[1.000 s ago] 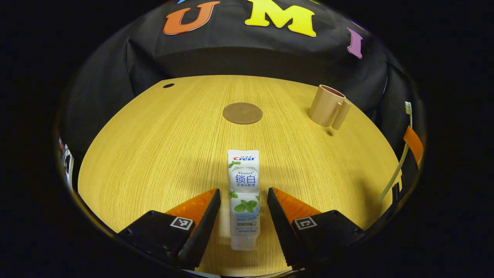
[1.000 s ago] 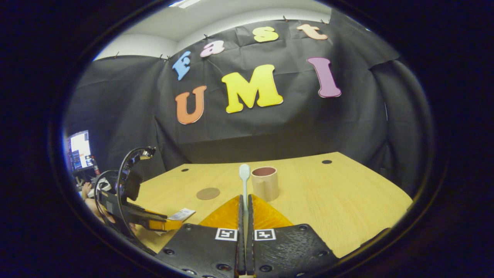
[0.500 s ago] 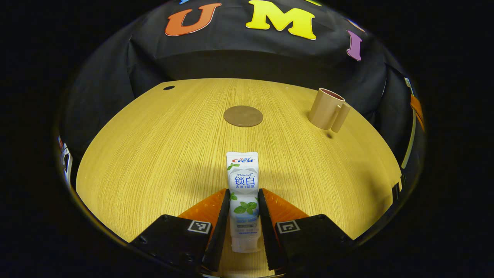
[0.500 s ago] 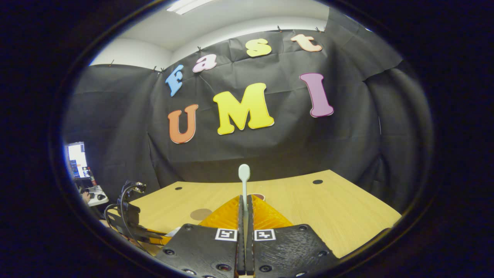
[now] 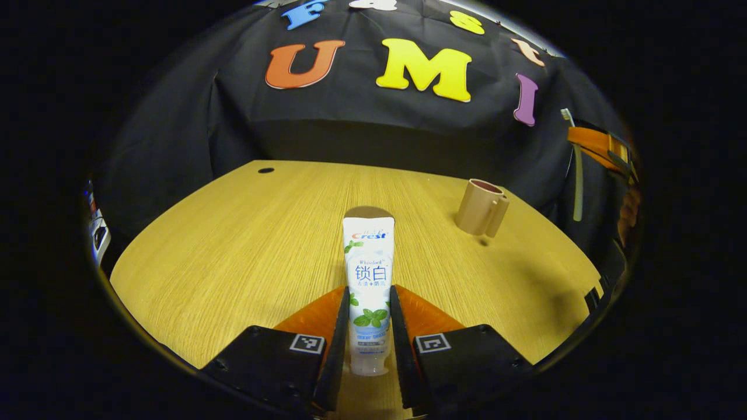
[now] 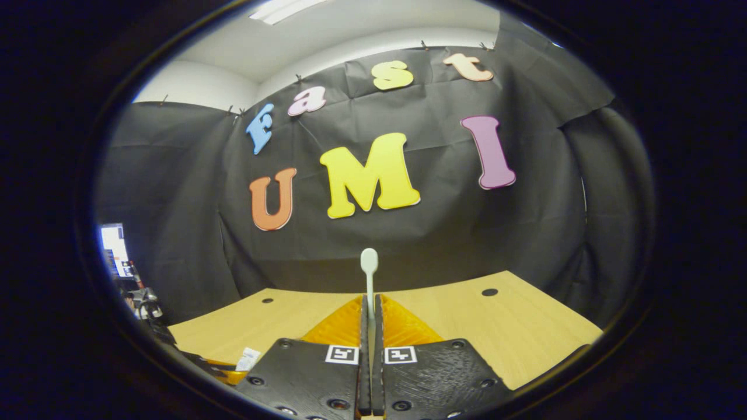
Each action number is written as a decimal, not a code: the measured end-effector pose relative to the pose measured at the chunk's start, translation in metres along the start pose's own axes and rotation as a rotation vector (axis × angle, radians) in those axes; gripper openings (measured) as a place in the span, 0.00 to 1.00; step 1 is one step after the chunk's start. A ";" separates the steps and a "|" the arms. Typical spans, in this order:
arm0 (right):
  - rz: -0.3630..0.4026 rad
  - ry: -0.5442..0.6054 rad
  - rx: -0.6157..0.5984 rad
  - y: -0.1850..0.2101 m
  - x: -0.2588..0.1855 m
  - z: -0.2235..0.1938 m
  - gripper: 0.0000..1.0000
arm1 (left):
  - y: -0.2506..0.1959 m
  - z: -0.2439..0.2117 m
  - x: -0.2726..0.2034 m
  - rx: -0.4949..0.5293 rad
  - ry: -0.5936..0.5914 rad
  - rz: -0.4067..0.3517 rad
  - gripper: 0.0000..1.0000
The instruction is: Put the toothbrush and toothpaste on the desktop into the cup, then pick up the cup and place it on the coaster on the desktop.
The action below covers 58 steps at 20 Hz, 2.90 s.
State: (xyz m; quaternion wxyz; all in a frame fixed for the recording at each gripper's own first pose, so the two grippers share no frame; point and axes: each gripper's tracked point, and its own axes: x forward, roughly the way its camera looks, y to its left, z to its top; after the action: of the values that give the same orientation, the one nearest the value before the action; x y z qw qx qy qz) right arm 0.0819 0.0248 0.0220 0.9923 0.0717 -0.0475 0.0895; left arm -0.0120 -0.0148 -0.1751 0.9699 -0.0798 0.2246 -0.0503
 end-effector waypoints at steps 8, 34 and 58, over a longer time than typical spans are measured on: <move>0.016 -0.048 -0.059 0.006 0.108 0.004 0.01 | -0.010 0.045 -0.022 -0.007 -0.209 -0.070 0.42; -0.089 0.054 -0.146 -0.093 0.013 -0.040 0.93 | -0.090 0.119 0.025 0.052 -0.282 -0.129 0.42; -0.234 0.159 -0.065 -0.197 -0.074 -0.111 0.96 | -0.235 0.207 0.157 0.139 -0.340 -0.241 0.46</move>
State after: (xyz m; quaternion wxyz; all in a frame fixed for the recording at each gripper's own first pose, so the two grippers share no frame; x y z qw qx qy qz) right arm 0.0547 -0.1629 -0.1218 0.9984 0.0375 0.0370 -0.0228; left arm 0.2053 -0.2390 -0.0172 0.9840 -0.0463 0.0425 -0.1668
